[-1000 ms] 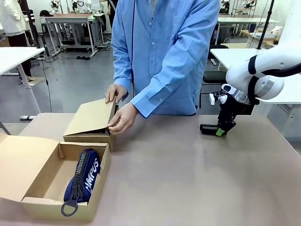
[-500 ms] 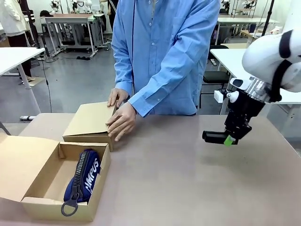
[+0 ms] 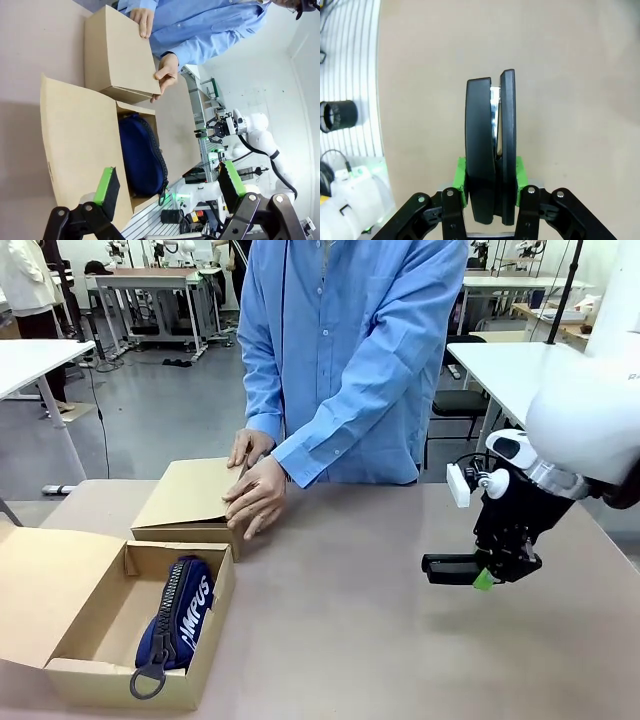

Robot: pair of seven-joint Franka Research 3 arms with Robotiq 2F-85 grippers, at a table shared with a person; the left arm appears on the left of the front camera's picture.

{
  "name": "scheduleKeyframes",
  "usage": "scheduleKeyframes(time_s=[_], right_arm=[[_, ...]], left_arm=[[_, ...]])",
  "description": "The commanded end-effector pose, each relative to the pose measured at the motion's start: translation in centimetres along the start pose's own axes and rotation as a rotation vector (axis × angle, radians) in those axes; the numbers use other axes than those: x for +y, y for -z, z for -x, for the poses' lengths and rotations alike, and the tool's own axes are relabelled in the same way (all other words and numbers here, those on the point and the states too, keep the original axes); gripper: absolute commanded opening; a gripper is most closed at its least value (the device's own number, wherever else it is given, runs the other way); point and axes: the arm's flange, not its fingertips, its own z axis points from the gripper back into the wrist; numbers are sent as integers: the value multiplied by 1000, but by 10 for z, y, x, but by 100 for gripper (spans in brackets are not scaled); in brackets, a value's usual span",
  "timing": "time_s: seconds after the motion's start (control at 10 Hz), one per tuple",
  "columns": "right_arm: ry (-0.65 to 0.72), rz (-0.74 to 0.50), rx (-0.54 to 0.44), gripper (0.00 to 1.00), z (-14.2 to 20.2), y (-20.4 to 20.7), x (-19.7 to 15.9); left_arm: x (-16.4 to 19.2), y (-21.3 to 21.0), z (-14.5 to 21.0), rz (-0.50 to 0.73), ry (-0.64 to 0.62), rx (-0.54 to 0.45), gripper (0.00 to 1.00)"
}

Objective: Place items inside the box.
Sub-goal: Pick up a Pencil pouch or Stapler and place it inside the Mailer Box closest to the robot.

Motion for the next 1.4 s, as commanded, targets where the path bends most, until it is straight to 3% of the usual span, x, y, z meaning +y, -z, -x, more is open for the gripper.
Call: scheduleKeyframes(time_s=[0.0, 0.1, 0.3, 0.4, 0.5, 0.7, 0.9, 1.0, 1.2, 1.3], right_arm=[[19, -50, -5, 11, 4, -5, -26], [0, 0, 0, 41, 0, 0, 0], [-7, -13, 1, 41, -101, 11, 25], [139, -33, -15, 41, -123, 8, 33], [216, -50, -7, 41, -123, 11, 31], [439, -177, 3, 41, -70, 19, 26], [573, -196, -19, 41, -21, 14, 48], [598, -186, -65, 41, -10, 13, 54], [592, -169, -73, 41, -22, 15, 48], [586, -193, -24, 41, -9, 11, 29]], left_arm=[[0, 1, 1, 24, 17, -16, 100], [0, 1, 1, 24, 17, -16, 100], [0, 1, 1, 24, 17, -16, 100], [0, 1, 1, 24, 17, -16, 100], [0, 1, 1, 24, 17, -16, 100], [0, 1, 1, 24, 17, -16, 100], [0, 1, 1, 24, 17, -16, 100], [0, 1, 1, 24, 17, -16, 100], [0, 1, 1, 24, 17, -16, 100], [0, 1, 1, 24, 17, -16, 100]])
